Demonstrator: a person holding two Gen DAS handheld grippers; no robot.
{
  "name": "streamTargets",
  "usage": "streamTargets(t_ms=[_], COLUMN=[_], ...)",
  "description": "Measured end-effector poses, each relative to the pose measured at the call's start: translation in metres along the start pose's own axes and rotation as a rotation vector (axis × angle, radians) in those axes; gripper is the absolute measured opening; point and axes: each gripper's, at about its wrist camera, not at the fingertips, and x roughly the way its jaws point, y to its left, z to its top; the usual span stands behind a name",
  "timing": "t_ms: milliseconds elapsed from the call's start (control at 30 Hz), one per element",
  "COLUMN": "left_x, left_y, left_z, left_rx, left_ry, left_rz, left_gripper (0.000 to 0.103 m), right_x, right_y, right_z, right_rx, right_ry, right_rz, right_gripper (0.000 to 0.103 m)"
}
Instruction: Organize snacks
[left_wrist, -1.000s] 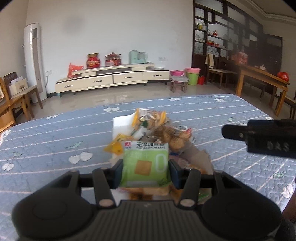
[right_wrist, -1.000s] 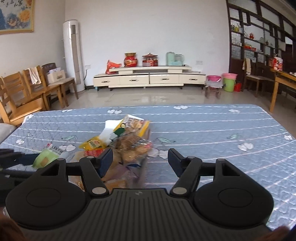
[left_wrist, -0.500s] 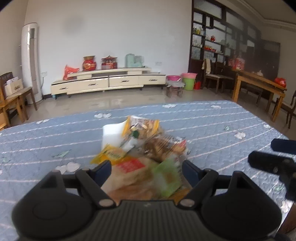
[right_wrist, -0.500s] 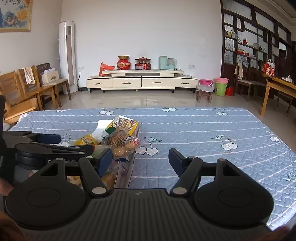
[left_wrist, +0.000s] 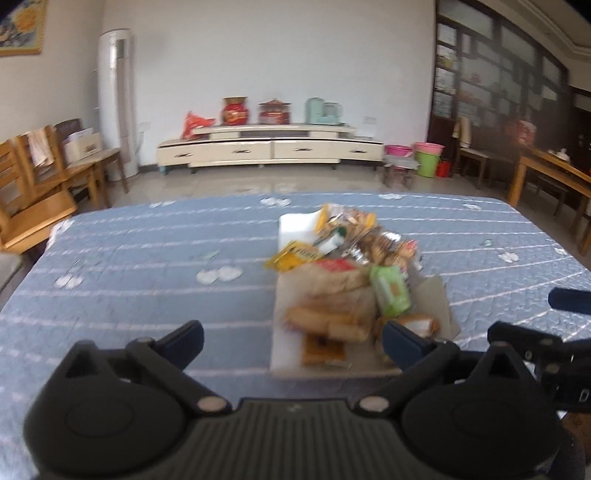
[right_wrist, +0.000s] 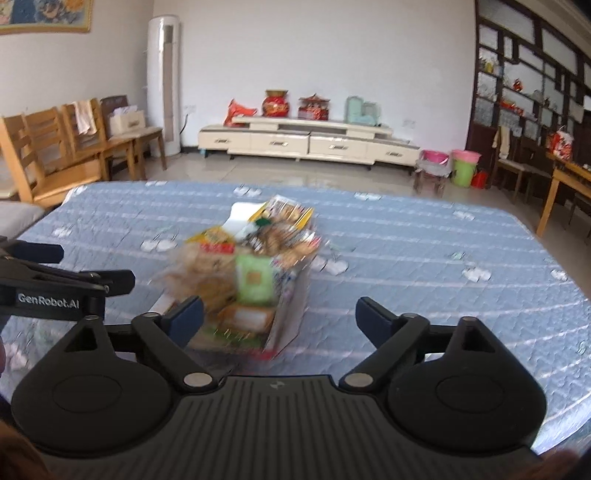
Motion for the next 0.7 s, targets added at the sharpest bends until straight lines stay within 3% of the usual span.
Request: streamTargets(t_ms=[200,700], left_x=[-0.005,-0.009], left_y=[-0.003,-0.006], left_z=[-0.015,-0.016], left_rx=[0.009,0.019], left_ry=[0.023,0.006], left_rz=[0.039,0.051], left_gripper=[0.102,0.102], right_x=[0.002,0.004], right_y=[0.011,0.017], right_z=[-0.012,-0.012], right_rx=[-0.007,-0.030], right_ry=[0.052,0.056], right_rz=[0.020,0.018], right_gripper=[0.103,0.103])
